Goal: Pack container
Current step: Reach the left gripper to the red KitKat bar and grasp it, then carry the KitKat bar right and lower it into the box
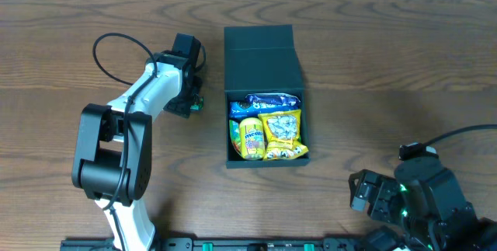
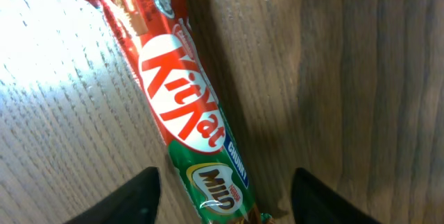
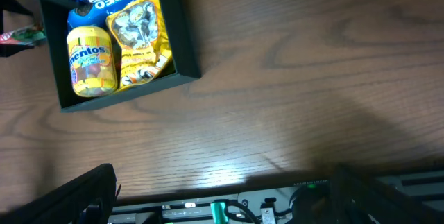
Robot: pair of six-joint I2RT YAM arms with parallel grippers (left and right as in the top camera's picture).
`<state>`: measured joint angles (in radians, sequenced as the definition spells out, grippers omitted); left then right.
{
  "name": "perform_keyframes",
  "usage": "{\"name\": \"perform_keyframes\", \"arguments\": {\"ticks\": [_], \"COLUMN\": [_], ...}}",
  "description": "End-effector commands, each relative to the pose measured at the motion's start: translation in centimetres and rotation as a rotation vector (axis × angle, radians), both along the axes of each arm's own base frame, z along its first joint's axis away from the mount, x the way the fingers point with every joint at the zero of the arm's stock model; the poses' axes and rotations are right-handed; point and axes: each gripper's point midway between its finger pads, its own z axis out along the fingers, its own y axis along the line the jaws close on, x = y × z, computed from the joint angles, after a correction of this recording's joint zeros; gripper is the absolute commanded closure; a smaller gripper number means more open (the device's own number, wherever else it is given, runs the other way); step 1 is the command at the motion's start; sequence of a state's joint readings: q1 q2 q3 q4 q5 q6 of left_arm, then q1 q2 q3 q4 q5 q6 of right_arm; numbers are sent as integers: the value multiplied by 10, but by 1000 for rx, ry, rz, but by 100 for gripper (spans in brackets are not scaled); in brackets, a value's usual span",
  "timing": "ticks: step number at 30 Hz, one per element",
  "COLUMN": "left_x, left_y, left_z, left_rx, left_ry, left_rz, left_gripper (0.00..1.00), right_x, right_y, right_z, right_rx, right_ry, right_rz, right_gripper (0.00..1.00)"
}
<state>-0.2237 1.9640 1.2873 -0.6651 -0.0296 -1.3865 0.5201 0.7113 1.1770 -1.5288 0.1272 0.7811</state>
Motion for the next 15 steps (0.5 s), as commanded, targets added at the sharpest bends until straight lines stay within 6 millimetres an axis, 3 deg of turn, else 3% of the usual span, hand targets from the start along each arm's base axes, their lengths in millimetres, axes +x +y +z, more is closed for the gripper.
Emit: {"name": "perform_keyframes", "arguments": {"ticks": [1,4,15], "left_x": [-6,-7,-15], "left_y": [6,6,6], "left_z": [-9,-9,-21], "left_rx": [19,23,14], "left_ry": [28,31,41], "left_rz": [-11,-34,-48], "left_gripper": [48,53,54], "right_x": [1,1,1], "right_y": [-3,-3,-3], "right_z": [2,2,2], "right_rx": [7,7,7], "right_ry": [-8,-8,-8], "right_rz": [-28,-28,-28], "right_gripper": [3,2,2]}}
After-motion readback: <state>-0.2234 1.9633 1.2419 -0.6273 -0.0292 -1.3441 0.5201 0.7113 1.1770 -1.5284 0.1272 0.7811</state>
